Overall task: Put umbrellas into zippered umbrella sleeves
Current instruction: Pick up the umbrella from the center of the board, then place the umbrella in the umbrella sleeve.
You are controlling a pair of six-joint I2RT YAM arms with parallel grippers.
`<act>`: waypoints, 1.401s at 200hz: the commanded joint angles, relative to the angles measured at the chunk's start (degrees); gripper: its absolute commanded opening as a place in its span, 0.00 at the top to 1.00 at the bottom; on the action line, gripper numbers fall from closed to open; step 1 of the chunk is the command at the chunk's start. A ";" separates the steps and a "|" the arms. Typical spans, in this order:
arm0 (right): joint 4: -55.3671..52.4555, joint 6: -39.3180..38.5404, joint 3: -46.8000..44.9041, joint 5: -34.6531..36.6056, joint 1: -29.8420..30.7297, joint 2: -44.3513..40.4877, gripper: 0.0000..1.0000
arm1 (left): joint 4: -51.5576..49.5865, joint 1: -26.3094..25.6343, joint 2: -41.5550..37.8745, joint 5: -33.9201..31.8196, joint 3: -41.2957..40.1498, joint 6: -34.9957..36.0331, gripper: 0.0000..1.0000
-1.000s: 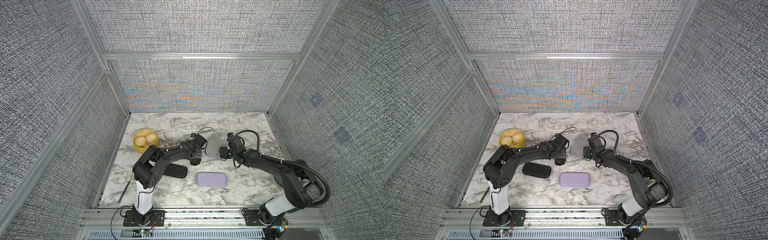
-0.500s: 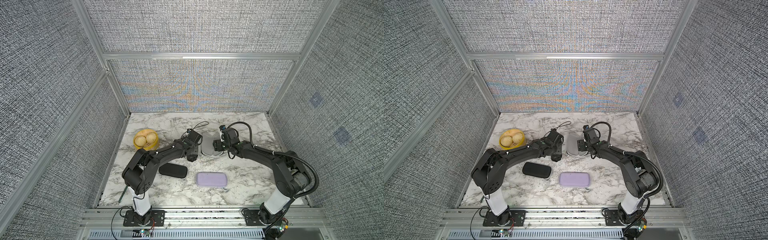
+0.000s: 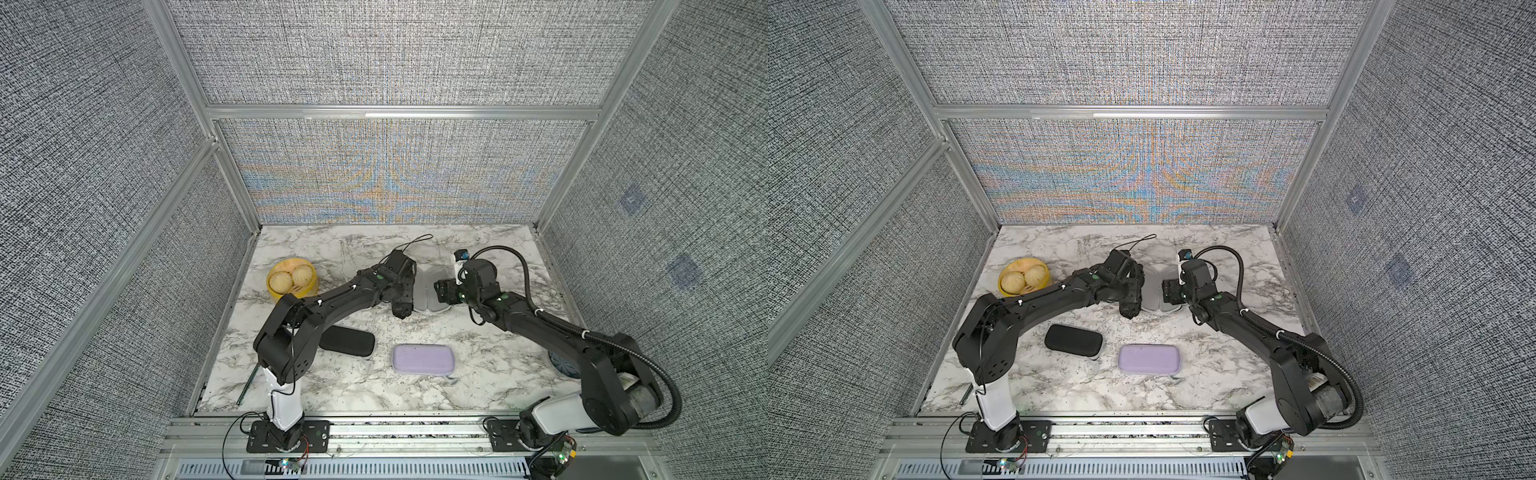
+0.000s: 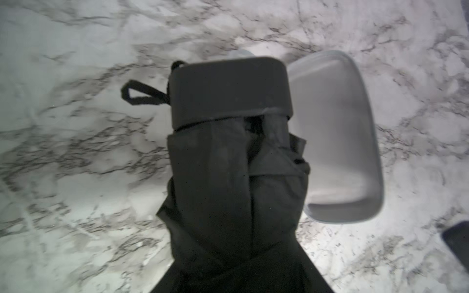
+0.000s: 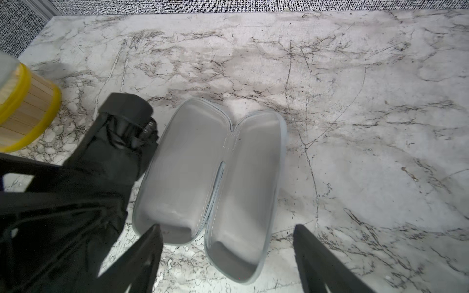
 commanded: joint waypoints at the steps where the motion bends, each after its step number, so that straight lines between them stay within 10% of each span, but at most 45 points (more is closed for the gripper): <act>1: 1.13 0.55 -0.33 -1.31 -0.26 0.38 0.17 | 0.32 -0.26 0.93 0.11 2.94 -0.86 0.66; 177: 3.52 2.44 -3.82 -7.58 -4.07 1.82 0.16 | -19.19 -3.56 27.50 -10.91 30.80 -1.10 0.70; 280: 3.65 2.58 -3.46 -9.47 -4.04 2.93 0.16 | -11.87 -3.38 24.23 -18.81 28.80 0.50 0.68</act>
